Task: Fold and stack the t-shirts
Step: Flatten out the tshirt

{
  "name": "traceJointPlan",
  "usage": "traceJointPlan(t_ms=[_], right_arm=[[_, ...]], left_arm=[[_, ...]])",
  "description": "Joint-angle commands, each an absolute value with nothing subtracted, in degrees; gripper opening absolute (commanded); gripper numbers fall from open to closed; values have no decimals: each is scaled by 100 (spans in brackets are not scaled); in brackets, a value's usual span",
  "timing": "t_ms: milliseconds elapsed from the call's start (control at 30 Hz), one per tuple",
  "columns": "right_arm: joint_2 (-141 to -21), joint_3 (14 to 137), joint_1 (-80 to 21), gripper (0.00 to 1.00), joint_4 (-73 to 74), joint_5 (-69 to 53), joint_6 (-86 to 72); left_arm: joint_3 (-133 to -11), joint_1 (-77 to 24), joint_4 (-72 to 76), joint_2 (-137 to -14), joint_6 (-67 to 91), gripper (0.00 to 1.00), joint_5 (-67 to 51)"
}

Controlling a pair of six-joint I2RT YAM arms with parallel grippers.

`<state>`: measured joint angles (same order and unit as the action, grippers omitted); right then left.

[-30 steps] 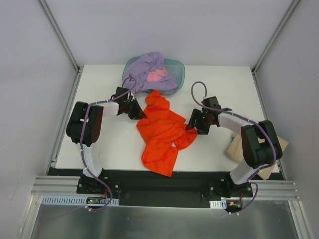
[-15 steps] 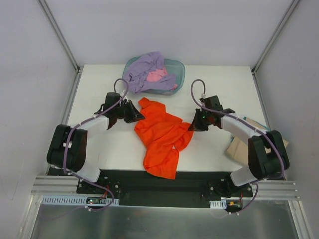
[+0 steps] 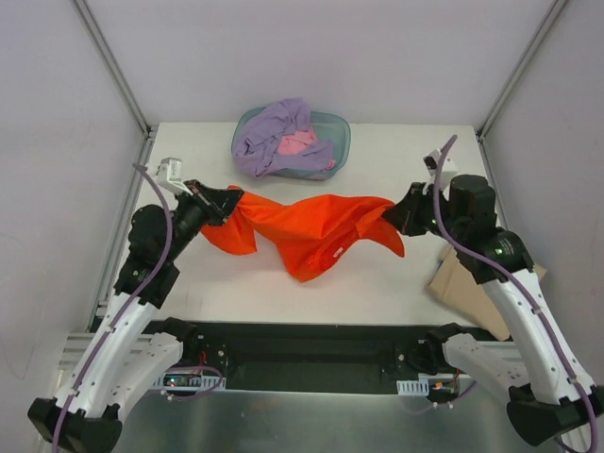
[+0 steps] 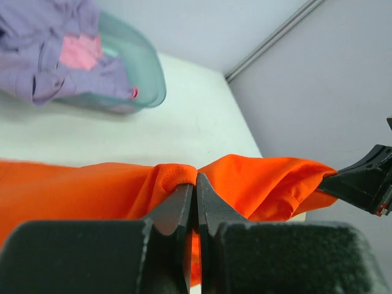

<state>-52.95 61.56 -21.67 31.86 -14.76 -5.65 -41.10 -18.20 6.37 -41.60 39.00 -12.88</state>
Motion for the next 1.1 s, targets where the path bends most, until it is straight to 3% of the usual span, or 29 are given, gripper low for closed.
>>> traceJointPlan(t_ms=[0, 200, 567, 700, 833, 967, 1000, 1033, 1067], right_arm=[[-4808, 6960, -2197, 1, 3691, -1835, -202], [-4158, 7690, -2188, 1, 3981, -1916, -106], [-3138, 8156, -2180, 4, 4333, -1574, -44], [-3339, 8069, -2180, 5, 4570, -645, -44], [-4057, 7551, -2180, 6, 4641, 498, -105], [-5165, 6691, -2075, 11, 4597, 1879, -350], [-5455, 6584, -2013, 17, 4571, 2124, -395], [-6050, 6505, -1934, 24, 4527, 2127, -430], [-6351, 6443, -1803, 52, 4492, 2136, -500]], left_arm=[[-4666, -1916, 406, -3657, 3604, 0, -914], [-5606, -1916, -184, -3077, 3331, 0, -642], [-6161, -1916, -492, -2276, 3261, 0, -818], [-6170, -1916, -580, -2732, 3243, 0, -537], [-5995, -1916, -747, -3994, 3252, 0, -194], [-5915, -1907, -1045, -5665, 3296, 27, 571], [-6028, -1916, -1116, -6026, 3296, 52, 606], [-6116, -1899, -1308, -6699, 3305, 69, 528], [-6230, -1898, -1466, -6984, 3305, 84, 449]])
